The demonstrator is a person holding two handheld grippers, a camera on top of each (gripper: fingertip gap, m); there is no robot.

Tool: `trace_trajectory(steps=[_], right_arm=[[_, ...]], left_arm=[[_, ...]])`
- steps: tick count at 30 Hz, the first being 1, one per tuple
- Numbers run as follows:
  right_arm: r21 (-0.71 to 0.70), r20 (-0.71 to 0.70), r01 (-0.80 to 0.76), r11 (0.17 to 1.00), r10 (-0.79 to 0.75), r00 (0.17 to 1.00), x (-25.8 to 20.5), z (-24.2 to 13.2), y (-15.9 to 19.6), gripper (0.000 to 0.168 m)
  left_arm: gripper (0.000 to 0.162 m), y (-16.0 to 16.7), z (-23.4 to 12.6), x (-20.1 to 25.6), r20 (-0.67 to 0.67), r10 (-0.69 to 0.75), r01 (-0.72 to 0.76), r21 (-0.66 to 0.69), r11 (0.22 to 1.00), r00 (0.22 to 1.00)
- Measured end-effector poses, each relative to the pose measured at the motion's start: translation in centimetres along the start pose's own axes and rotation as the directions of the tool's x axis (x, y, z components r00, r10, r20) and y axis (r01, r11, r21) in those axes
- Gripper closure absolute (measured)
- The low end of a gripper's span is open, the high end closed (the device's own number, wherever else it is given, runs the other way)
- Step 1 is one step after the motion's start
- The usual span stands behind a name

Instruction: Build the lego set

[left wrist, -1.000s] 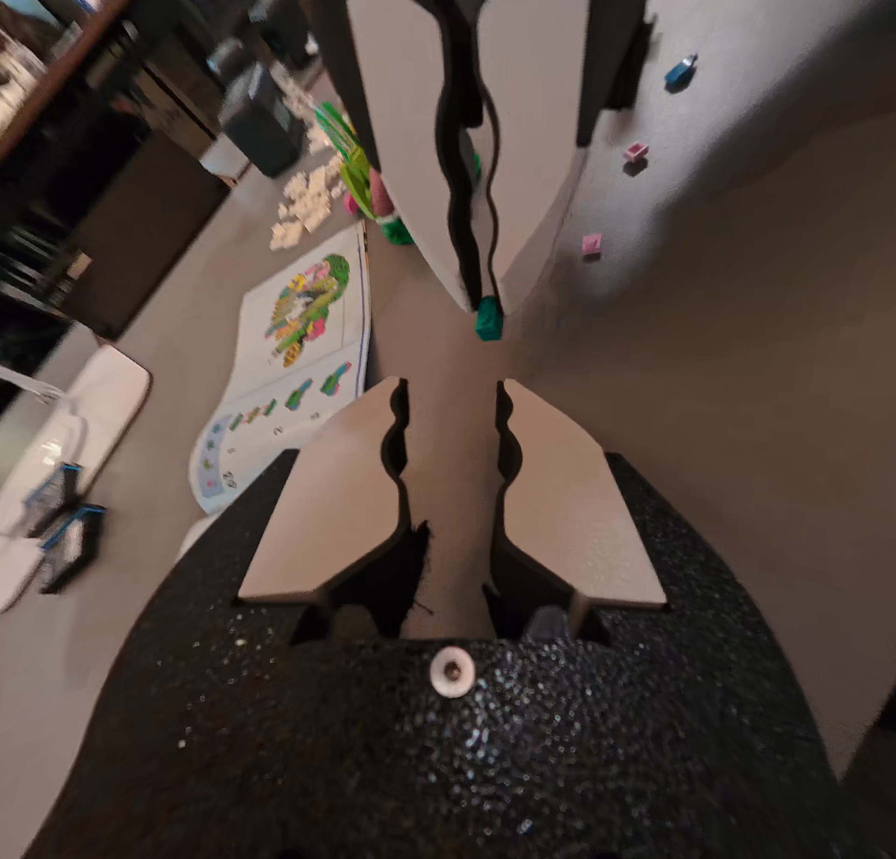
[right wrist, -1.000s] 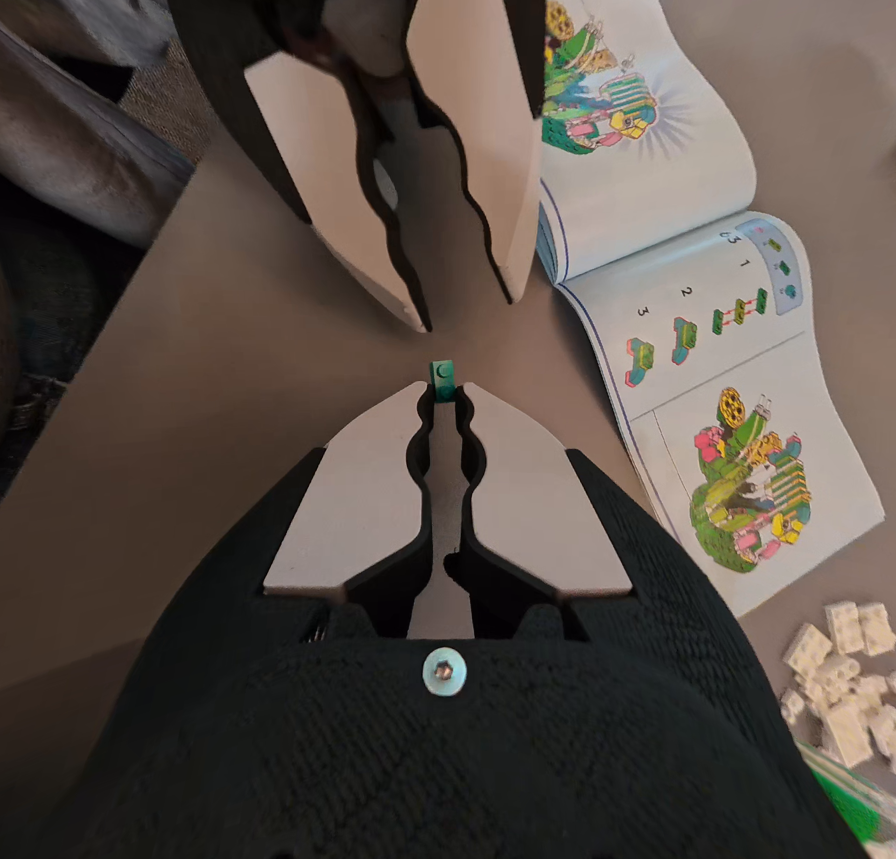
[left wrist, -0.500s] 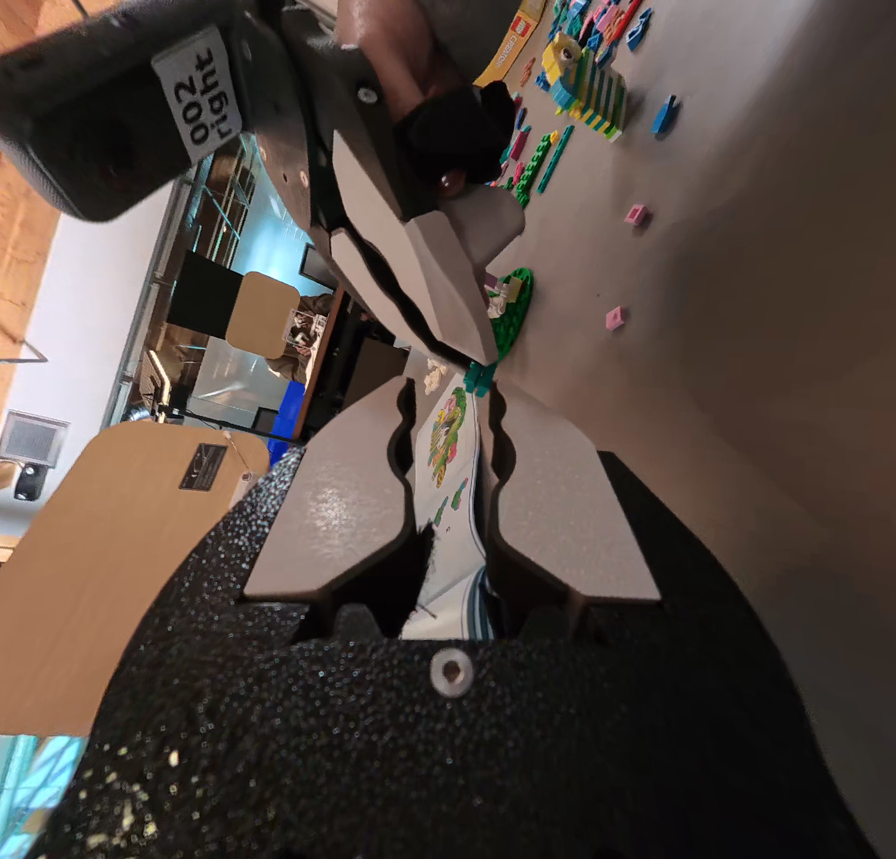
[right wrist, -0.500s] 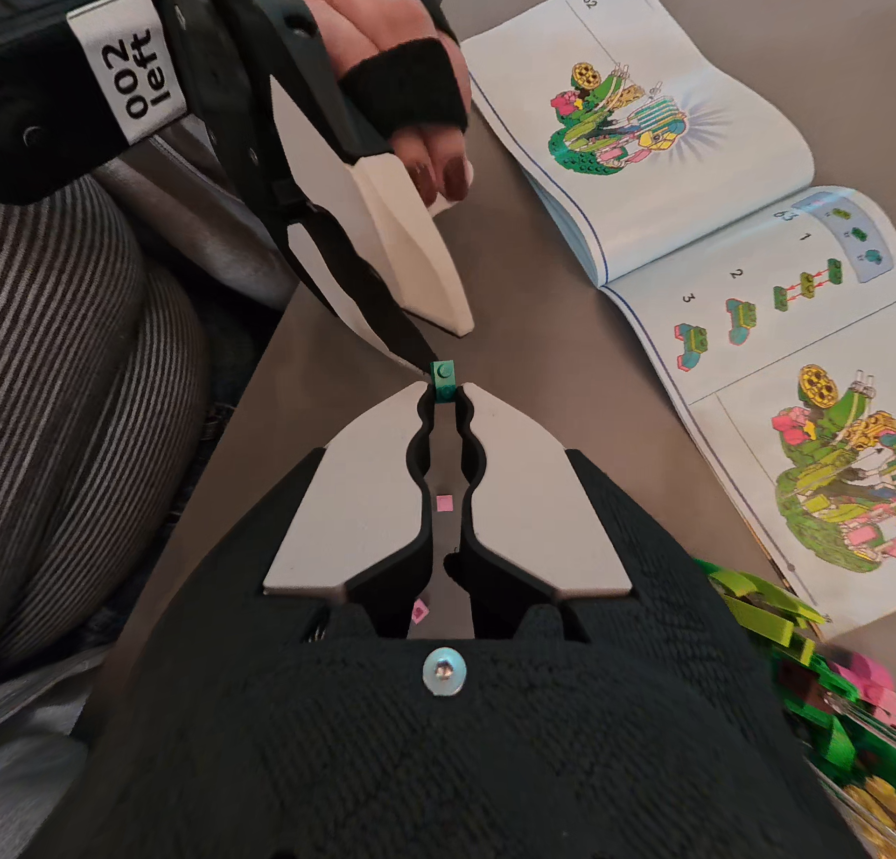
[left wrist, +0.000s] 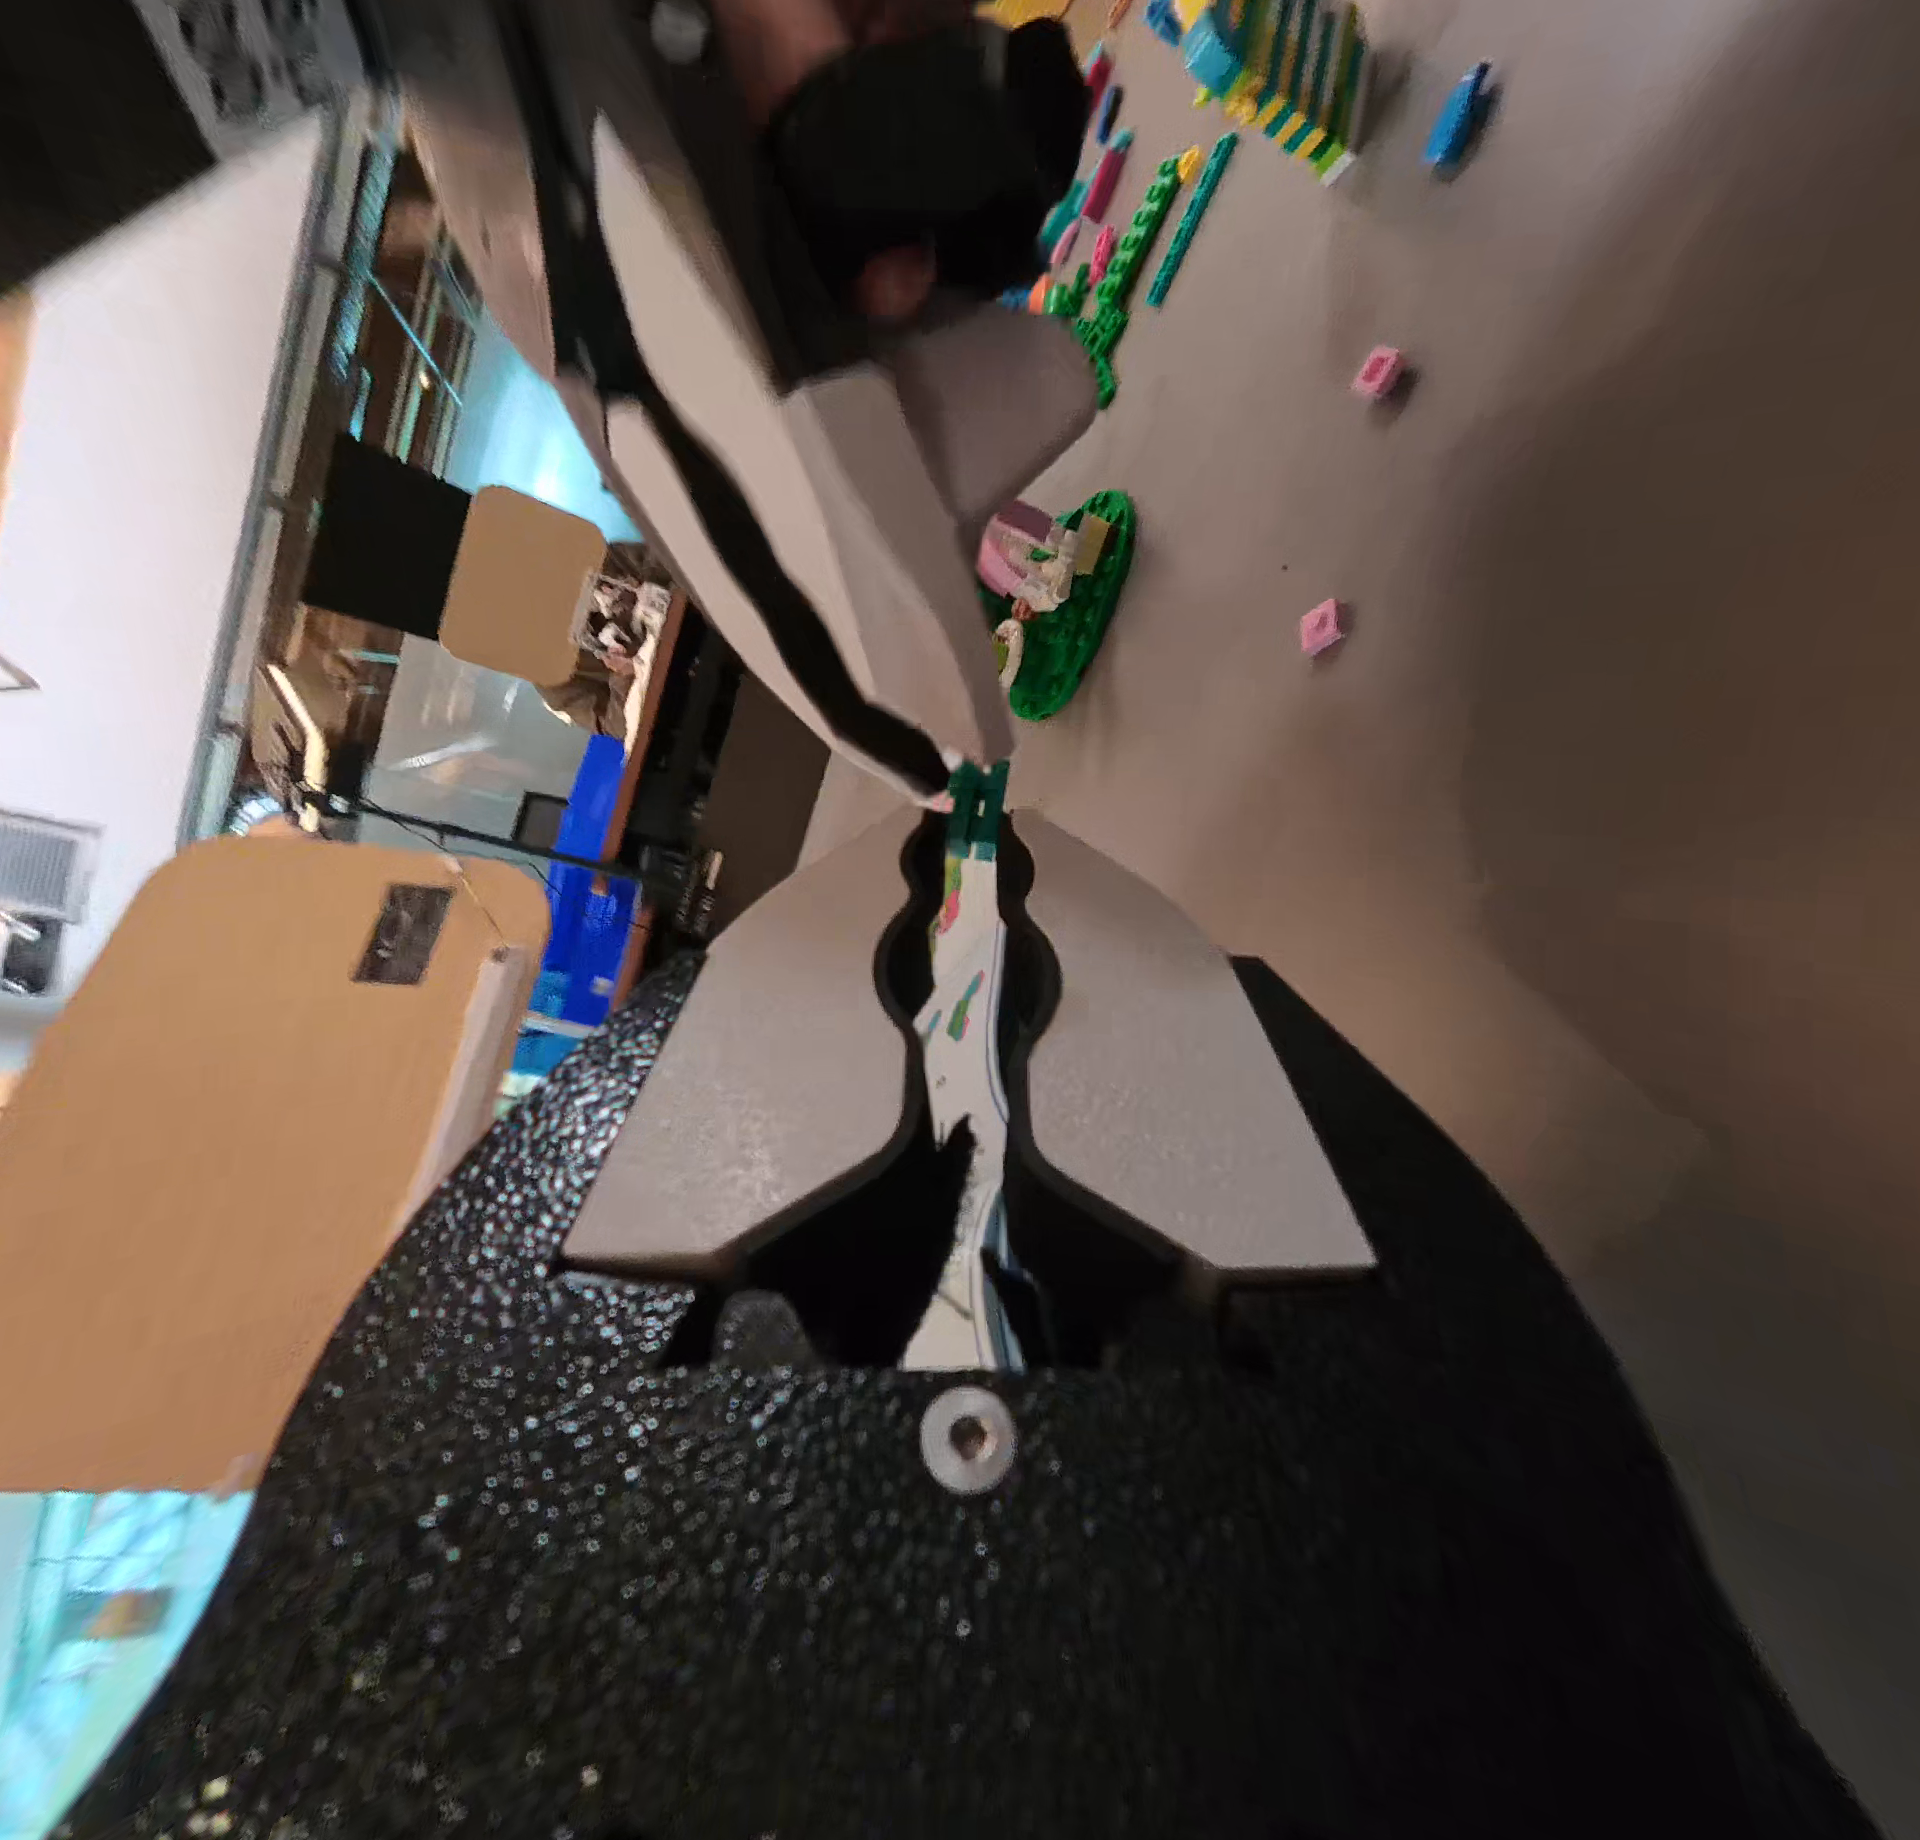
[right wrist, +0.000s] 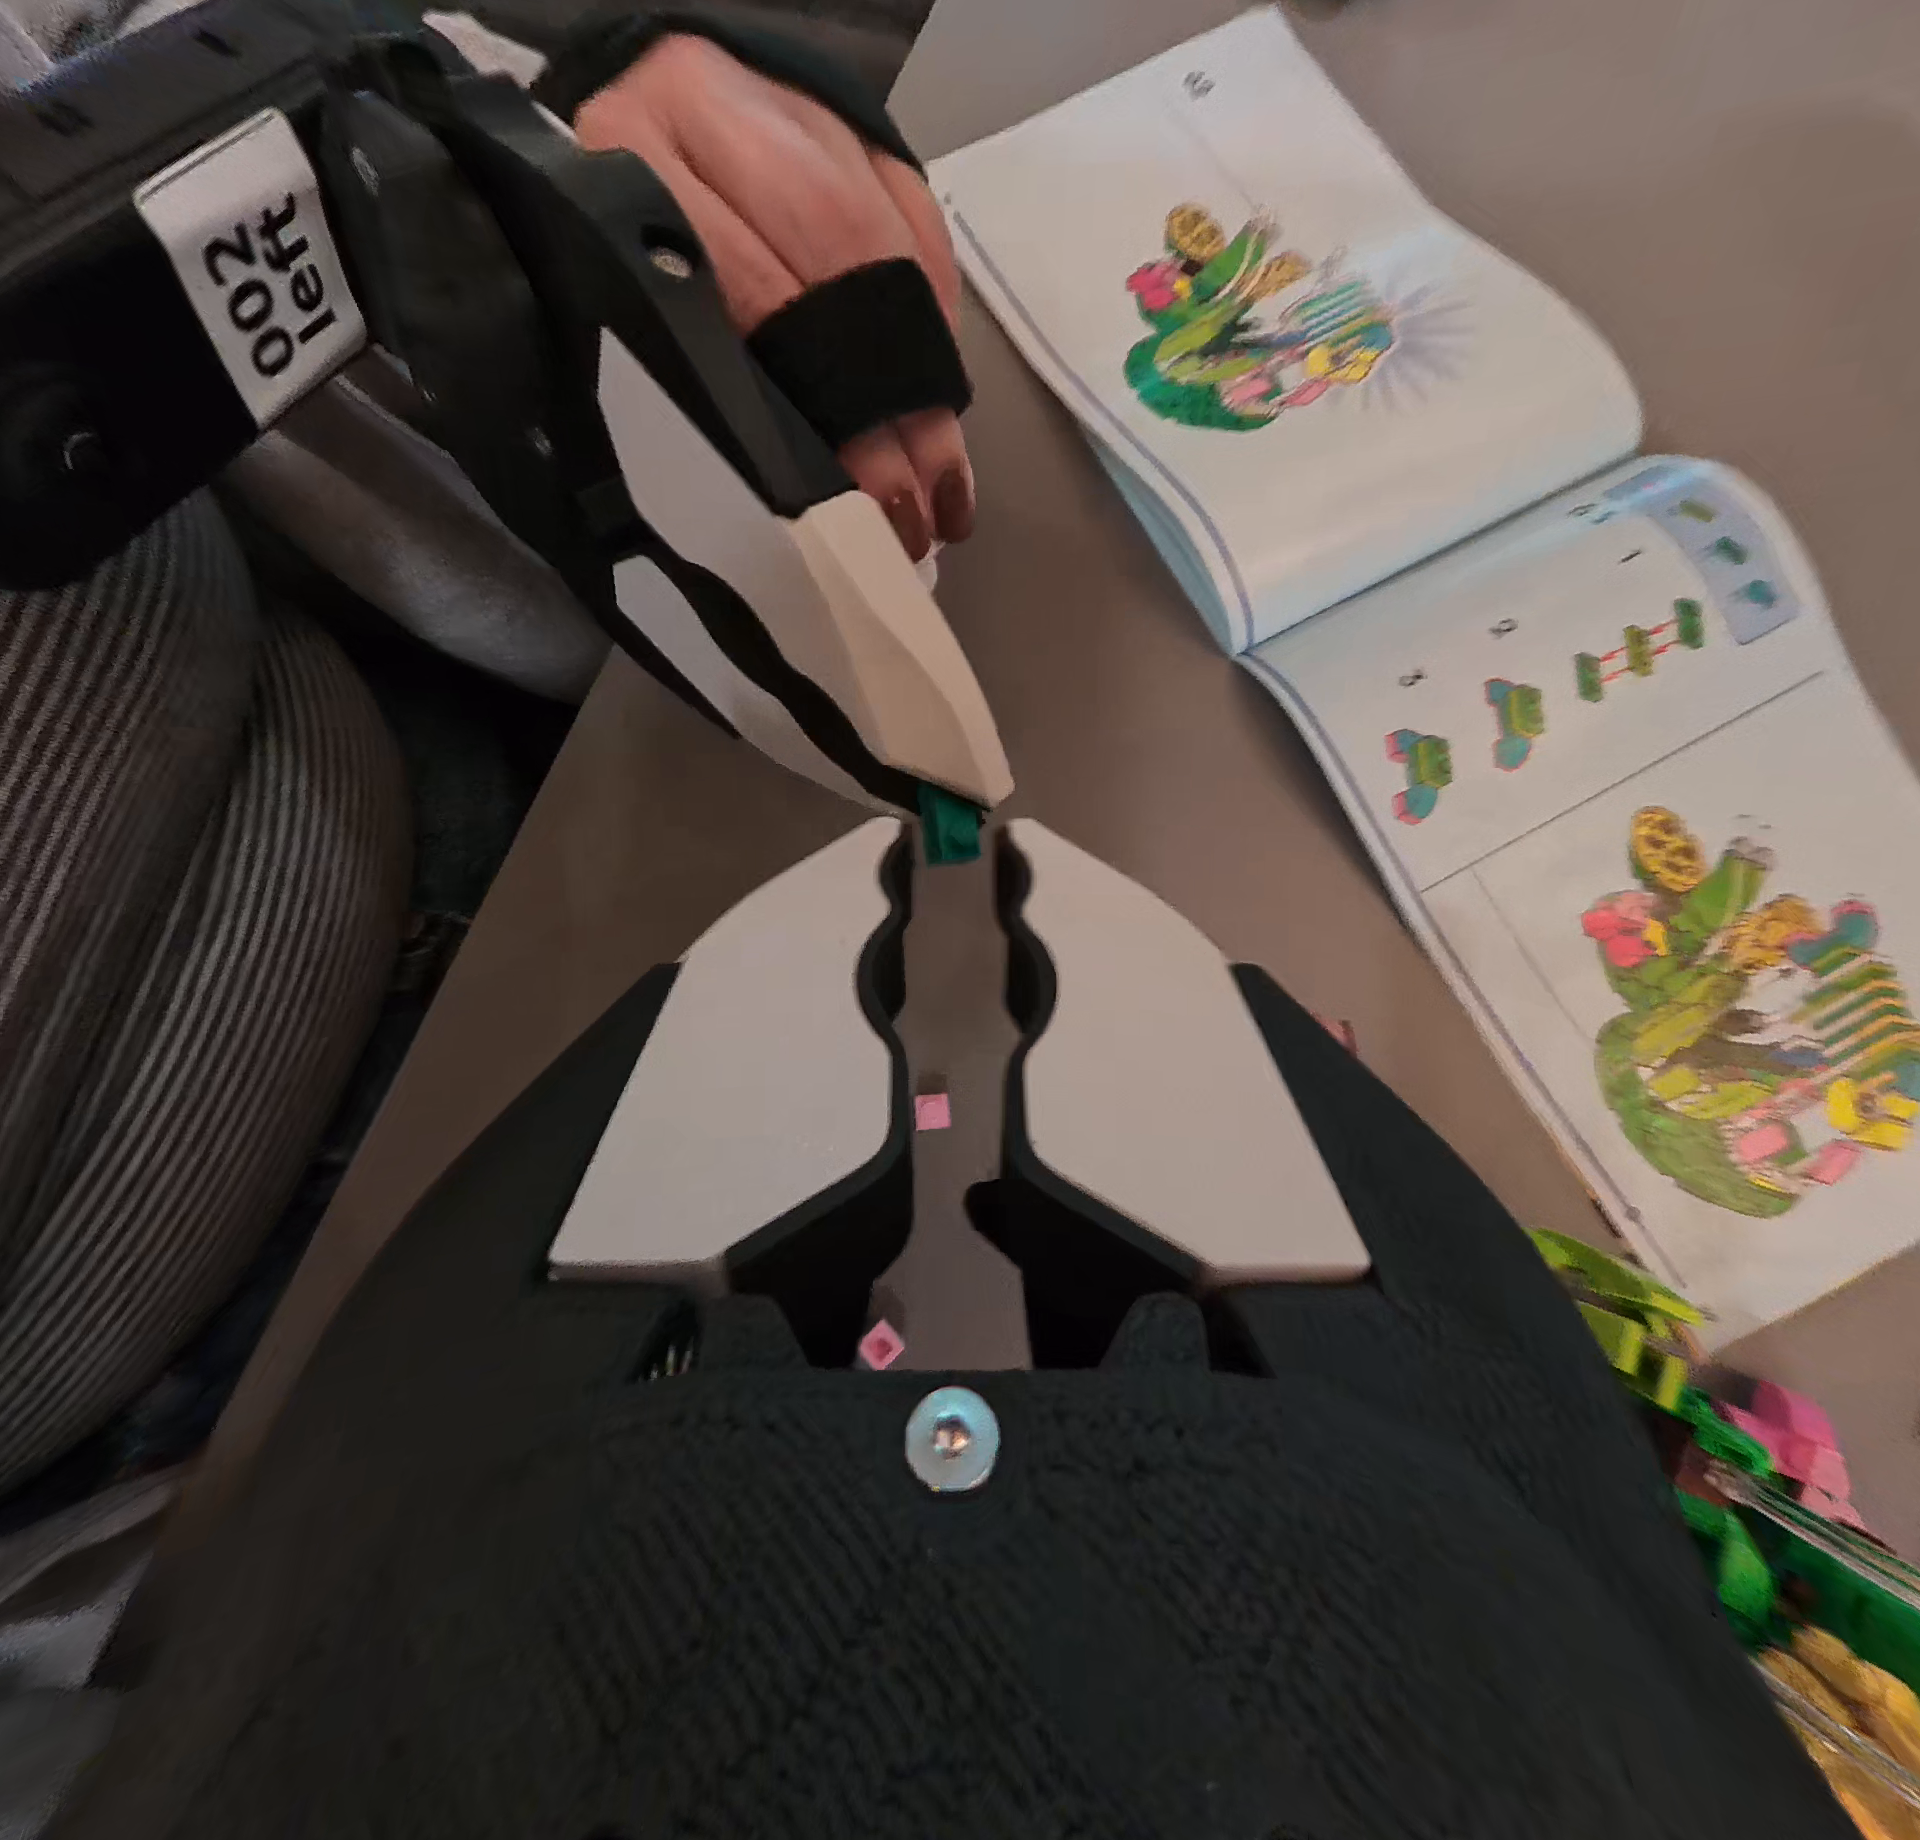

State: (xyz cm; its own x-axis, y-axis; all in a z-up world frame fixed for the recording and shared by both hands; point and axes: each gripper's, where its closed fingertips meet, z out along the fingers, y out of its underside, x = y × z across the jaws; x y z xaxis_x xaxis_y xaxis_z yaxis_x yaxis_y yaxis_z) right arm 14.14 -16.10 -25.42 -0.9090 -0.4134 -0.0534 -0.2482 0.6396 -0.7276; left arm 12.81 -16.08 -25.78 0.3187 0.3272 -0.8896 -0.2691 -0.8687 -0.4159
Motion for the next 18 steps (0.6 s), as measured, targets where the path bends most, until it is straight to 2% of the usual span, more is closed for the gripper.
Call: trace_trajectory(steps=[2,4,7,11,14,18], right_arm=[[0.041,-0.103,0.112,0.993,-0.108,0.989,0.26,-0.55,-0.66,0.137],[0.013,-0.218,0.257,0.966,-0.248,0.944,0.31,-0.84,-0.83,0.135],[-0.11,-0.317,0.403,0.909,-0.416,0.852,0.26,-0.42,-0.29,0.136],[-0.157,-0.406,0.498,0.853,-0.515,0.755,0.52,-0.14,-0.88,0.146],[-0.172,-0.415,0.529,0.831,-0.548,0.726,0.35,0.05,-0.9,0.155],[-0.201,-0.429,0.543,0.816,-0.571,0.7,0.35,-0.07,-0.92,0.158]], left_arm=[[0.153,0.36,-0.04,-0.25,-0.031,-0.109,0.109,-0.005,0.994,0.994],[0.153,0.18,-0.2,-0.5,-0.079,-0.242,0.244,0.019,0.97,0.967],[0.153,-0.43,-0.5,-0.97,-0.136,-0.364,0.374,0.059,0.925,0.921],[0.153,-0.59,-0.56,-0.67,-0.17,-0.377,0.391,0.053,0.919,0.91],[0.153,-0.5,-0.65,-0.84,-0.169,-0.382,0.395,0.047,0.918,0.908],[0.153,-0.61,-0.83,-0.79,-0.191,-0.389,0.406,0.052,0.913,0.901]])
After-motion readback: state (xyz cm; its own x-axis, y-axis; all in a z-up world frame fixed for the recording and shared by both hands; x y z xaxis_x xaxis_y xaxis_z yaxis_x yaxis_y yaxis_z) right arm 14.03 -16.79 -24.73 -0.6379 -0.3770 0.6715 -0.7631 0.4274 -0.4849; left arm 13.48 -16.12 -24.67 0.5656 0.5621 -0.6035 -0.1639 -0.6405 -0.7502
